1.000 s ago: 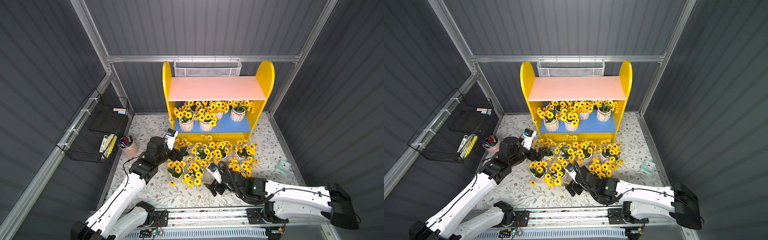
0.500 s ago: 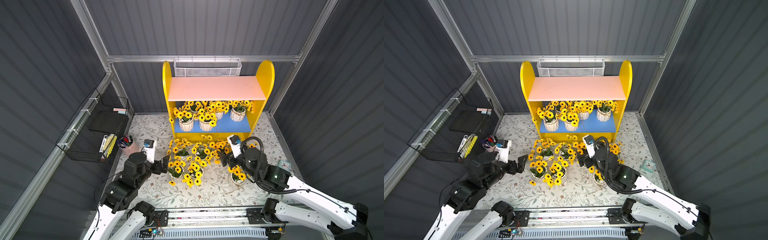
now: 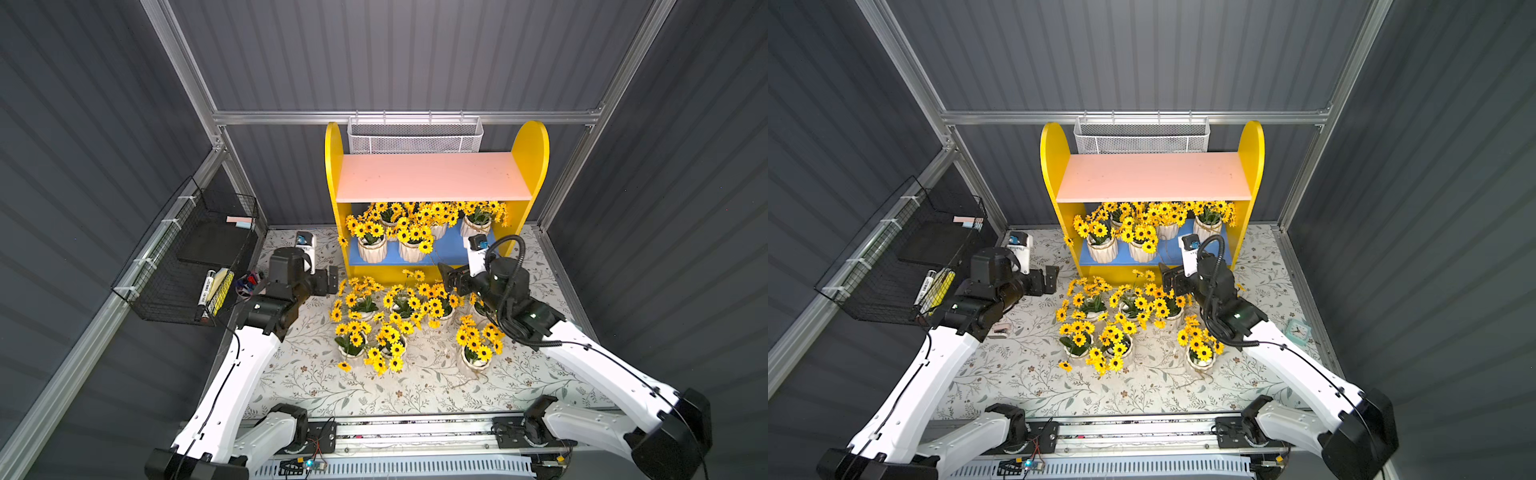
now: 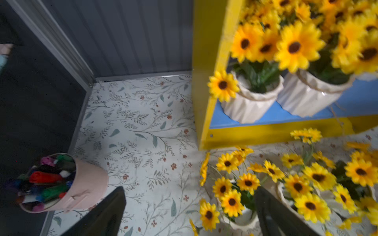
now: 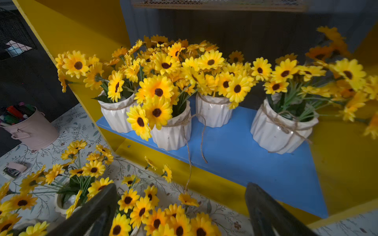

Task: Take the sunflower pots off the shelves
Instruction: Pick up the sunflower pot from the shelf.

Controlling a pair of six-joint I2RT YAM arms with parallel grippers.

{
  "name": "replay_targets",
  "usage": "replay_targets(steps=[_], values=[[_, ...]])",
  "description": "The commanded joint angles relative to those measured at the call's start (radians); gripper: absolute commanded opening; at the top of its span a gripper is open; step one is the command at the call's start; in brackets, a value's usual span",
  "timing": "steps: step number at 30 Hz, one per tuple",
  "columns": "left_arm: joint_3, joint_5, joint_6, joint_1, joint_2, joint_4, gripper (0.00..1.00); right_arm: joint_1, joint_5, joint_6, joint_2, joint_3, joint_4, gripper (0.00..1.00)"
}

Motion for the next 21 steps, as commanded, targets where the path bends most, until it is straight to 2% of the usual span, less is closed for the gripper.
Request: replay_targets(steps=[1, 2, 3, 7, 13, 16, 21], values=[[0.022, 0.229, -0.117, 0.183, 0.045, 0.076, 0.99, -0.012, -0.052, -0.019, 0.093, 0.060, 0.097, 0.99], [0.022, 0.309, -0.170, 0.250, 0.068, 0.107, 0.99, -0.015, -0.059, -0.021, 0.119, 0.075, 0.109, 0.99], [0.024, 0.351, -0.194, 0.273, 0.086, 0.126, 0.99, -0.018, -0.065, -0.021, 0.141, 0.090, 0.116, 0.99], [0.055, 0.429, -0.183, 0.282, 0.136, 0.147, 0.99, -0.034, -0.098, -0.022, 0.234, 0.137, 0.149, 0.99], [0.017, 0.560, -0.253, 0.291, 0.179, 0.252, 0.99, -0.056, -0.165, -0.008, 0.355, 0.208, 0.186, 0.99], [-0.029, 0.684, -0.389, 0.319, 0.208, 0.409, 0.99, -0.064, -0.194, 0.000, 0.405, 0.241, 0.185, 0.99], [-0.109, 0.792, -0.573, 0.336, 0.243, 0.653, 0.99, -0.068, -0.234, 0.008, 0.470, 0.272, 0.198, 0.99]])
